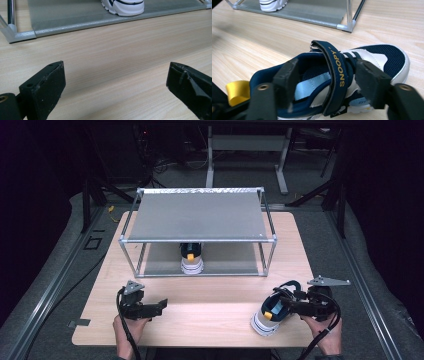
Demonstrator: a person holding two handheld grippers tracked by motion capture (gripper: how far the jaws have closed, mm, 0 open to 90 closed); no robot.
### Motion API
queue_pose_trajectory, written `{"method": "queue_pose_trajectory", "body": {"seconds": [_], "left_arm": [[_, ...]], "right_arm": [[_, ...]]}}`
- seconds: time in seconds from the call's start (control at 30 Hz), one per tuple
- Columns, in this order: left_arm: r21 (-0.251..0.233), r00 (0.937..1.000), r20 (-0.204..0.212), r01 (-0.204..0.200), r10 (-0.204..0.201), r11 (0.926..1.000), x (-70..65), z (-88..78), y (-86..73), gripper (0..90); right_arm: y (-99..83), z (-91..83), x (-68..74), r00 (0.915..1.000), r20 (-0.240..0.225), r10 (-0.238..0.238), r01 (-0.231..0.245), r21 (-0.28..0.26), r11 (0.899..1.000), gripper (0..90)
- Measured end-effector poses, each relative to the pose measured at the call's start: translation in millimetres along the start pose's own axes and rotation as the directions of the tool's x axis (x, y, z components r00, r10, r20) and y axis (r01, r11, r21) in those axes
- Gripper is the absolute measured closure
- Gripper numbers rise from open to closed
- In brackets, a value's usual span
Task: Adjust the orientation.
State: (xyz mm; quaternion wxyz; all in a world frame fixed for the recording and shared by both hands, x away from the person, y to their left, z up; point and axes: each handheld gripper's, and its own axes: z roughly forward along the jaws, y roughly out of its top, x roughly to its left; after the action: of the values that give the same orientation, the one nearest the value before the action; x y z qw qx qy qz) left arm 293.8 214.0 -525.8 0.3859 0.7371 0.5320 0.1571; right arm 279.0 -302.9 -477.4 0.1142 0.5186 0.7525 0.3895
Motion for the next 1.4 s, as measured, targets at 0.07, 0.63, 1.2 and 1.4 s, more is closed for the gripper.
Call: {"method": "queue_pose_trajectory", "body": {"seconds": [0.07,0.63,1.2,1.4], "left_arm": [[0.004,1.0,0.0,0.0,0.0,1.0,0.3,2.4,0.5,2.3],[0.012,0.9998,0.02,-0.008,0.008,0.9999,-5.2,5.2,2.9,2.3],[0.004,1.0,0.001,-0.001,0.001,1.0,-0.5,-0.3,-3.2,1.4],[0.006,0.9998,0.005,0.019,-0.019,0.9998,1.3,-2.3,-8.0,1.3]], "right_arm": [[2.8,3.8,0.9,1.0,0.003,0.002,-0.002,0.021,1.0,42.9],[7.2,12.7,0.4,0.9989,0.017,-0.044,0.043,0.033,0.998,74.5],[42.0,36.5,45.6,0.9447,-0.194,-0.264,0.269,-0.002,0.963,75.0],[43.6,70.5,60.4,0.921,-0.202,-0.333,0.347,0.035,0.937,74.3]]}}
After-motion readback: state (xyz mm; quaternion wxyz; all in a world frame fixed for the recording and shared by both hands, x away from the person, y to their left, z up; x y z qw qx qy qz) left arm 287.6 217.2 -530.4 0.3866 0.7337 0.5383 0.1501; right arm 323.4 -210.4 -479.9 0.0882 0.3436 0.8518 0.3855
